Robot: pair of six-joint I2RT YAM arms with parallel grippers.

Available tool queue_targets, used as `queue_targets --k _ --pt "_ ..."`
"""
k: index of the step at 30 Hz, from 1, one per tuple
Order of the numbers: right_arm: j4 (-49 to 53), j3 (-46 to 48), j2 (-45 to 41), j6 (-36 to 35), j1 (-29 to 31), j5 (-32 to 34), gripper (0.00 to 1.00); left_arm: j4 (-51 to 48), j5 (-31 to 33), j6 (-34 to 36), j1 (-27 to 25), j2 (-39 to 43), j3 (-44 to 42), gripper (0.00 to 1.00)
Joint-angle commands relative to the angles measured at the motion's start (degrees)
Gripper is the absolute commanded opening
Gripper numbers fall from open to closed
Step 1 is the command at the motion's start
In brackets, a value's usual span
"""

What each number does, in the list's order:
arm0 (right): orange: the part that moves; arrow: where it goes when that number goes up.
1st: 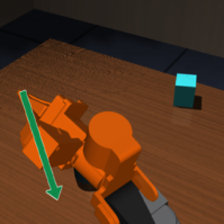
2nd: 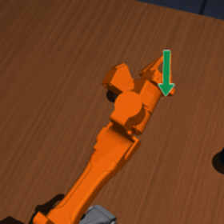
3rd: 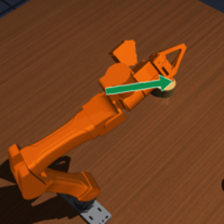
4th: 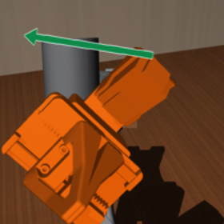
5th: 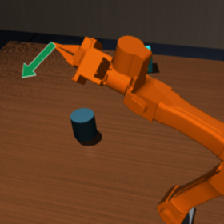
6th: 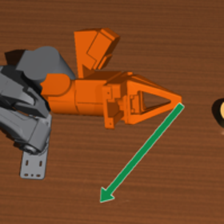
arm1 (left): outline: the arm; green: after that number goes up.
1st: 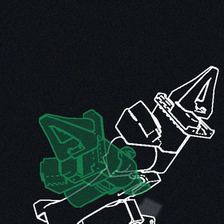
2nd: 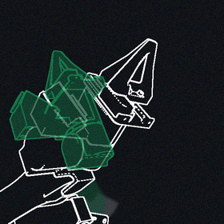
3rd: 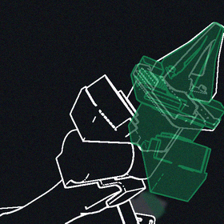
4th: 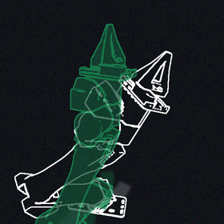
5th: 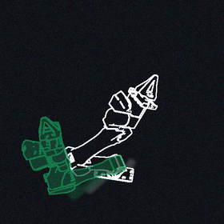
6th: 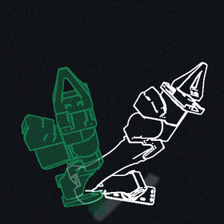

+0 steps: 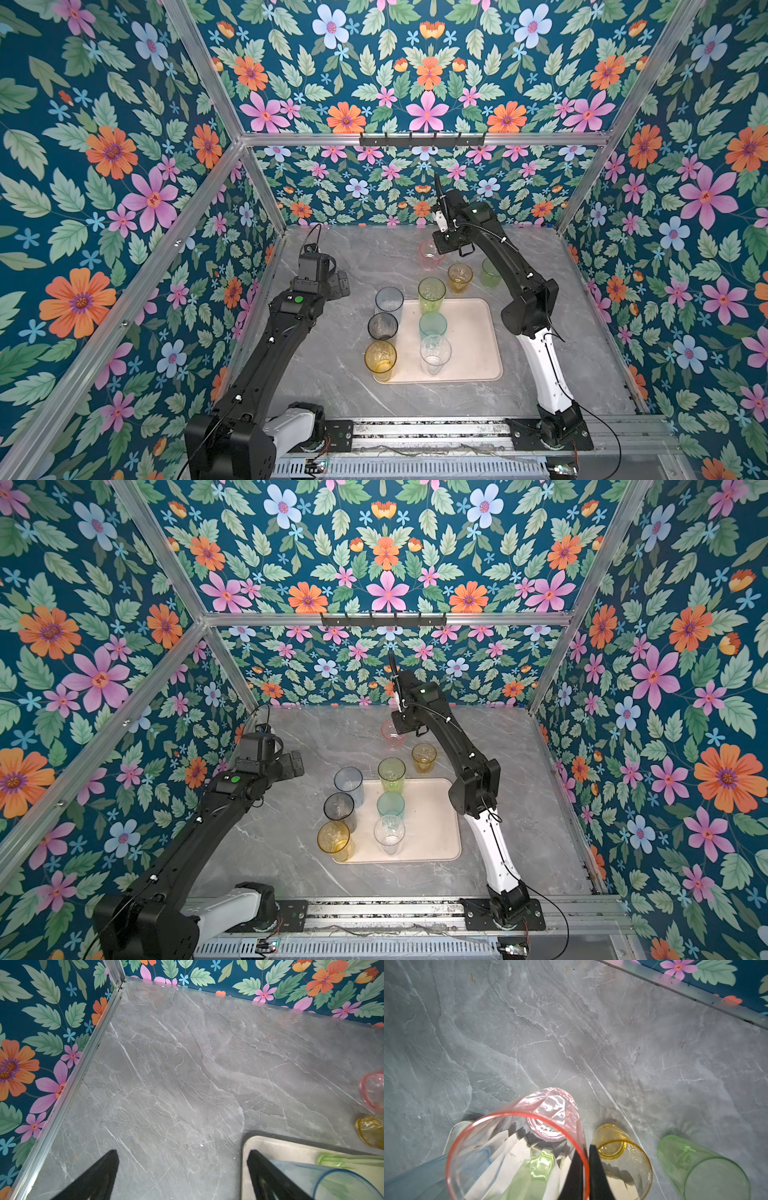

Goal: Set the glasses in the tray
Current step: 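Lift the pink glass with the right gripper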

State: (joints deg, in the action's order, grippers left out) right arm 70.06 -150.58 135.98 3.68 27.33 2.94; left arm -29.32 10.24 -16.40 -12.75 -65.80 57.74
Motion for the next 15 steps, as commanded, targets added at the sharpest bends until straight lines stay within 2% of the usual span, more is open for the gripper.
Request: queue_targets --k 1,9,15 --pt "2.3 -0.2 -2.3 -0.8 0.0 0.8 0.0 0.3 -0.2 0.3 0.1 0.0 0.3 0.99" --pt "5.5 0.4 -7.6 -0.7 -0.1 2.2 0.0 0.3 -0.3 0.3 0.1 0.0 0.3 0.99" --pt "6.3 5.7 -12.9 0.2 -0.2 4.2 0.0 0.2 -0.5 0.2 0.1 -0.1 0.3 0.99"
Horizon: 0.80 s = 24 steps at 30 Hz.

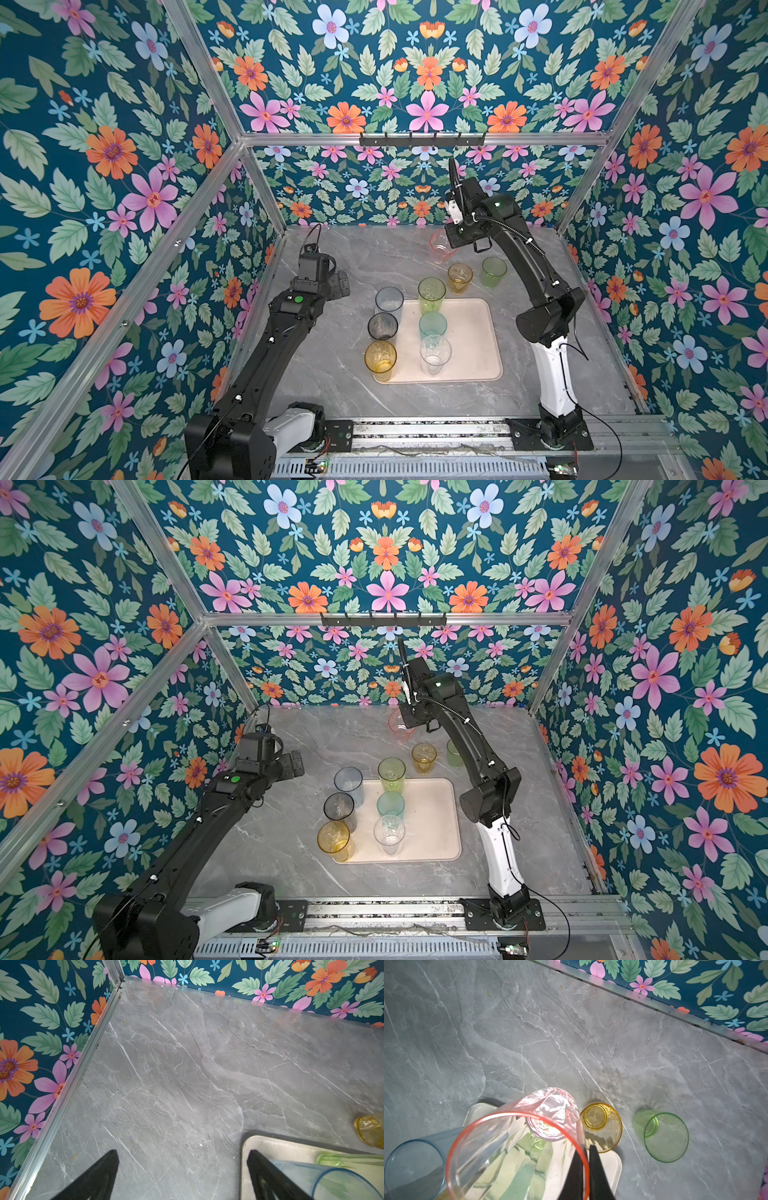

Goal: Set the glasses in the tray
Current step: 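Lift the pink glass with the right gripper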

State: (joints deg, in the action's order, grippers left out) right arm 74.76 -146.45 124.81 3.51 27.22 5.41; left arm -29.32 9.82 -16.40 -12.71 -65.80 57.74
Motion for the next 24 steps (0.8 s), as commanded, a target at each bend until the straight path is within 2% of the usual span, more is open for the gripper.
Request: queue_targets --k 1,13,24 --pt "1.6 2.9 -2.9 0.5 -0.1 2.1 0.0 0.2 -0.1 0.3 0.2 -0.1 0.2 0.99" --pt "3.3 11.8 -10.9 2.9 -0.9 3.5 0.0 0.2 -0.4 0.3 0.3 -0.3 0.3 0.99" --pt "-2.2 26.9 -21.6 5.3 -0.9 3.0 0.0 0.3 -0.3 0.0 0.6 -0.3 0.3 0.99"
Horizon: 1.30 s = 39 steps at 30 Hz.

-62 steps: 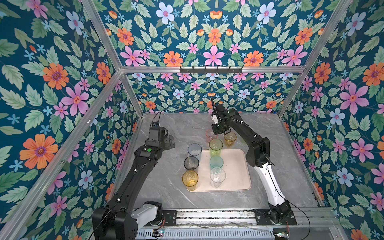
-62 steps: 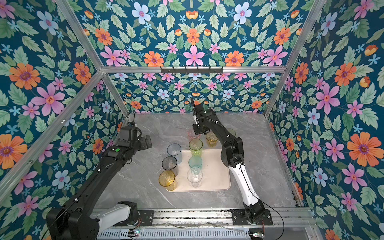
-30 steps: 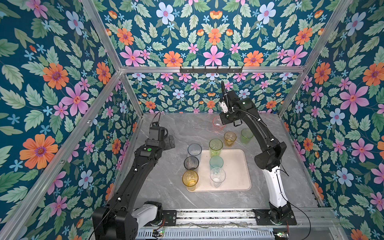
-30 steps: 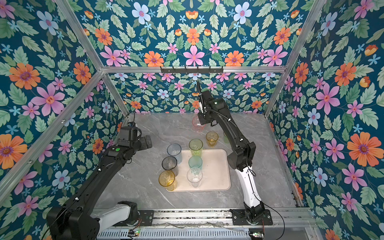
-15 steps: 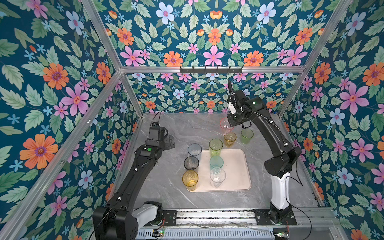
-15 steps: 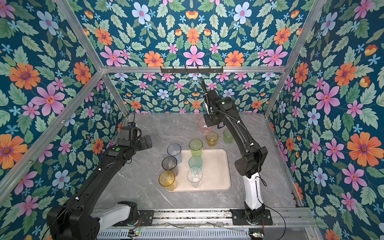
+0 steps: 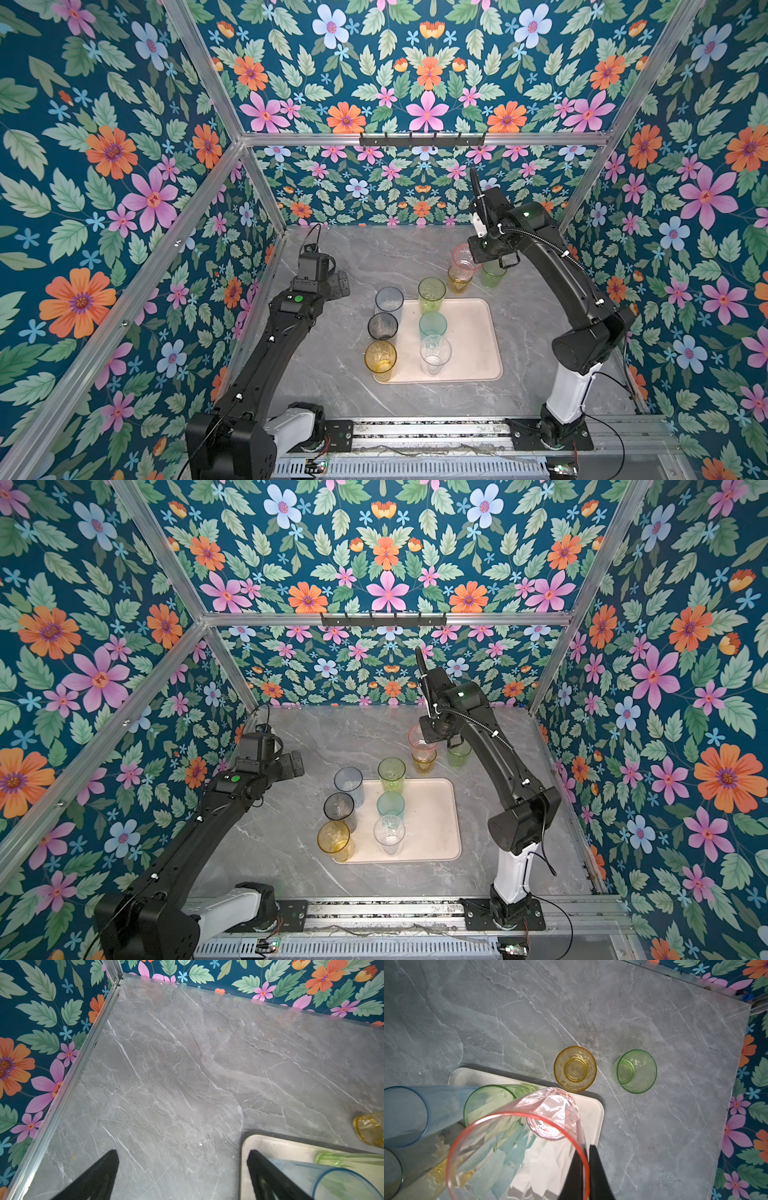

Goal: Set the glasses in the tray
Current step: 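Lift the pink glass with the right gripper, then carry the pink glass toward the robot and lower it onto the tray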

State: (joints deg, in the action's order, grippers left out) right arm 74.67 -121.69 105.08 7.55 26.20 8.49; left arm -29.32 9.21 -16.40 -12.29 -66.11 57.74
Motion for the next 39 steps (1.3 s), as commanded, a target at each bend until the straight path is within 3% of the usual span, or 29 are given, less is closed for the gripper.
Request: queue_targets --k 1,22,32,39 --pt "-2.6 3.8 -2.7 1.5 0.1 -0.1 0.0 0.3 0.3 0.0 0.2 0.0 0.4 0.99" --pt "-18.0 35.4 -19.5 6.9 0.3 -3.1 0.0 0.4 -0.3 -0.1 0.8 -0.4 0.4 0.99" --pt "-22.6 43.7 -19.9 8.4 0.9 1.1 0.0 0.5 -1.1 -0.1 0.8 -0.6 0.3 0.99" --pt "-26.5 46.6 -18.0 8.9 1.0 -0.1 0.0 0.4 -1.0 -0.1 0.9 -0.7 0.3 0.99"
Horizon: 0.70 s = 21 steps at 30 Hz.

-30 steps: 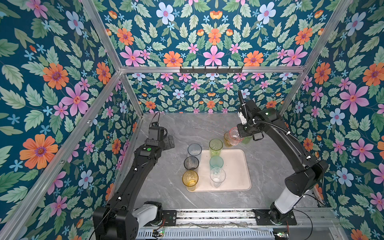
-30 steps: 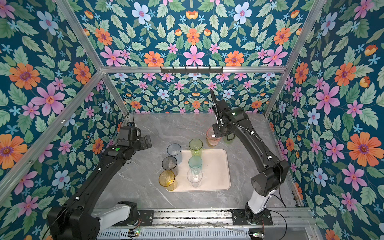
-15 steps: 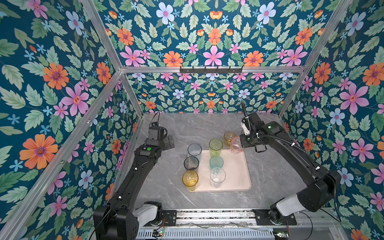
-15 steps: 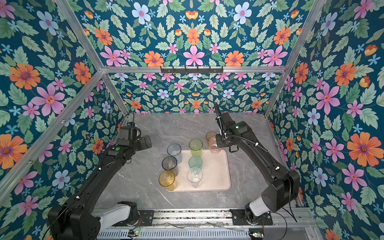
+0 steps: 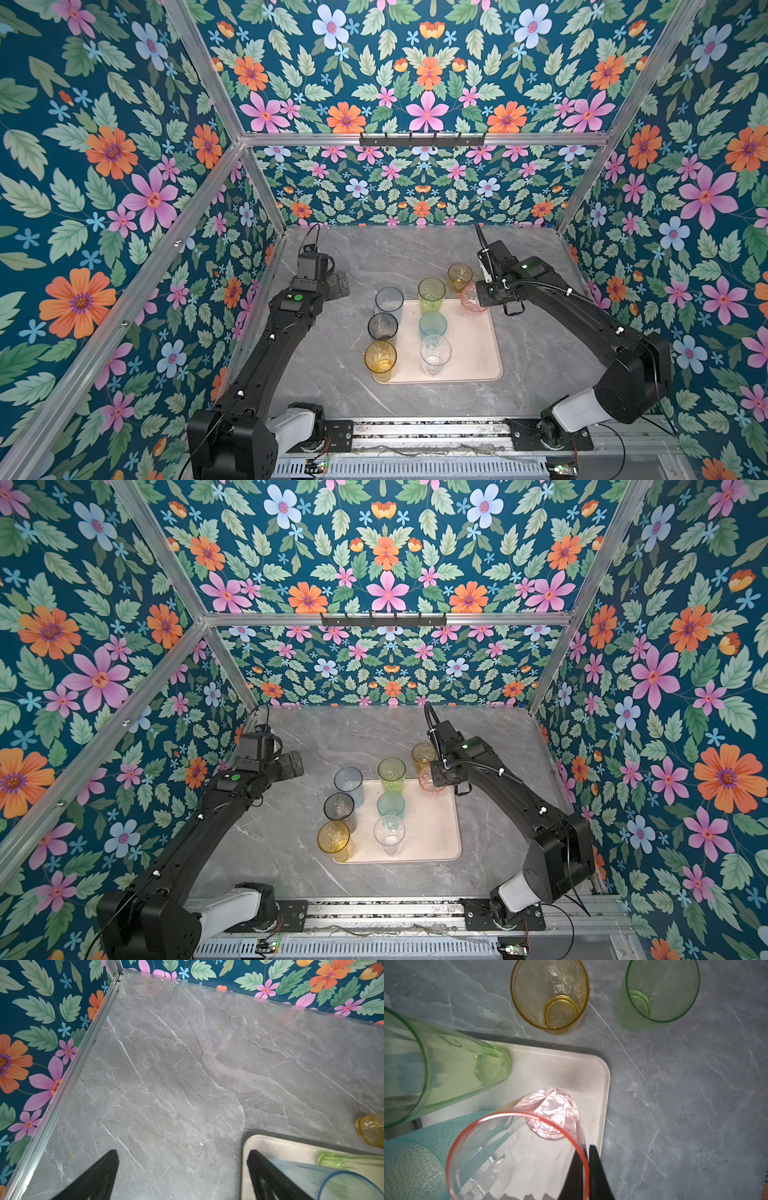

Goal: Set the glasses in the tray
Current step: 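Carry the pink glass toward the robot and lower it onto the tray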

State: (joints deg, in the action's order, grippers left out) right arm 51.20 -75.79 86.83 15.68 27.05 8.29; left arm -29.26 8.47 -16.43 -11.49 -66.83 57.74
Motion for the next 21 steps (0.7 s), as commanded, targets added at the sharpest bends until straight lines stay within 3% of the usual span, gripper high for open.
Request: queue_targets --k 1,21 --pt "-3.6 0.9 0.6 0.9 0.1 -0.2 0.0 0.3 -0.3 0.0 0.1 0.0 0.3 0.99" --pt "-6.8 3.2 4.4 1.2 0.1 0.2 0.0 0.3 -0.9 0.0 0.1 -0.2 0.3 0.99"
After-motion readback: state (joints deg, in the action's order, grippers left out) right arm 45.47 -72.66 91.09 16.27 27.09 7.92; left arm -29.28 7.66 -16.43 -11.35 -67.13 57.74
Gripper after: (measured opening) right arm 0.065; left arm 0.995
